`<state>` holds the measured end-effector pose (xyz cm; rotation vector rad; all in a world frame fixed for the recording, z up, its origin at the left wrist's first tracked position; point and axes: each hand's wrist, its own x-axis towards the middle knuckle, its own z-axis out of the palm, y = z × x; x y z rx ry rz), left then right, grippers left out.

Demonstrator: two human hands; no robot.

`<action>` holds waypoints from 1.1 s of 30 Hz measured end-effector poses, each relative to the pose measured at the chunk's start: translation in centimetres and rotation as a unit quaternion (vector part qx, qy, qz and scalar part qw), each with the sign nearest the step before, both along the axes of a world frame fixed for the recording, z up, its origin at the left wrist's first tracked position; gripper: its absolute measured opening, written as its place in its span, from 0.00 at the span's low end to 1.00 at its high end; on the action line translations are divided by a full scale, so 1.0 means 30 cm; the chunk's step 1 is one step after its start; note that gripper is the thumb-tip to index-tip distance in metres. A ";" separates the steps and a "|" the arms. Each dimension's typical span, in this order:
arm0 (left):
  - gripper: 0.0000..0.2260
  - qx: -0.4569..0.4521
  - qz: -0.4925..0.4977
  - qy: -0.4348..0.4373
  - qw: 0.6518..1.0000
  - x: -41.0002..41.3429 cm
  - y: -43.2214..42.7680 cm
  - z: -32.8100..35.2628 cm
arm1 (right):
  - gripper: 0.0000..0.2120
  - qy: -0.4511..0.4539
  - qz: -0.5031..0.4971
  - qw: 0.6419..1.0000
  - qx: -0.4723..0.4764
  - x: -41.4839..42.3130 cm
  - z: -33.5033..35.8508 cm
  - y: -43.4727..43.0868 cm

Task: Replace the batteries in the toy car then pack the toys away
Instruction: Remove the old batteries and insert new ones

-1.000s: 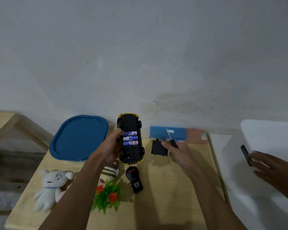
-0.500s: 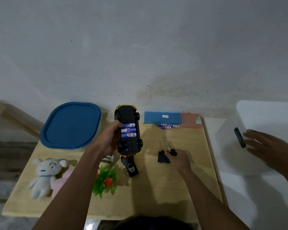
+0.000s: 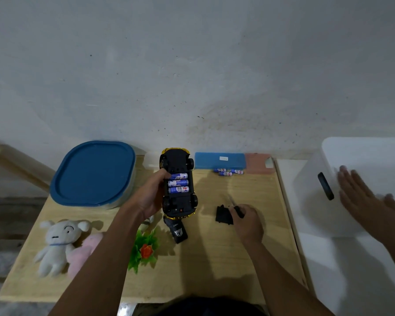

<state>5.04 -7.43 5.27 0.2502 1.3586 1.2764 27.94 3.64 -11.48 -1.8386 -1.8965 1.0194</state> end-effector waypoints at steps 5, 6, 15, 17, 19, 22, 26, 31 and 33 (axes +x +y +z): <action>0.17 0.000 -0.004 0.009 1.000 -0.002 0.001 -0.011 | 0.11 -0.052 -0.039 0.997 0.028 0.026 -0.012 0.005; 0.16 0.001 -0.006 0.007 1.000 -0.002 0.002 -0.012 | 0.11 -0.061 -0.034 0.997 0.031 0.029 -0.012 0.006; 0.28 0.015 0.000 -0.014 1.000 -0.001 0.001 -0.014 | 0.15 -0.086 -0.018 0.994 0.070 0.025 0.022 0.009; 0.27 0.017 0.004 -0.012 1.000 0.000 0.001 -0.019 | 0.16 -0.066 -0.012 0.991 0.113 0.004 0.071 0.017; 0.24 0.019 0.015 -0.018 1.000 0.000 0.003 -0.024 | 0.14 0.001 0.009 0.991 0.131 -0.045 0.163 0.026; 0.18 0.017 0.031 -0.025 0.999 0.002 0.006 -0.025 | 0.10 0.143 0.081 0.982 0.098 -0.146 0.343 0.010; 0.17 0.020 0.023 -0.023 0.999 0.000 0.007 -0.029 | 0.10 0.192 0.214 0.957 0.043 -0.253 0.492 -0.063; 0.21 0.049 0.035 -0.018 0.998 -0.009 0.004 -0.023 | 0.12 0.181 0.204 0.957 0.102 -0.295 0.509 -0.089; 0.29 0.066 0.041 -0.015 0.997 -0.015 0.007 -0.025 | 0.11 0.186 0.214 0.952 0.115 -0.304 0.506 -0.092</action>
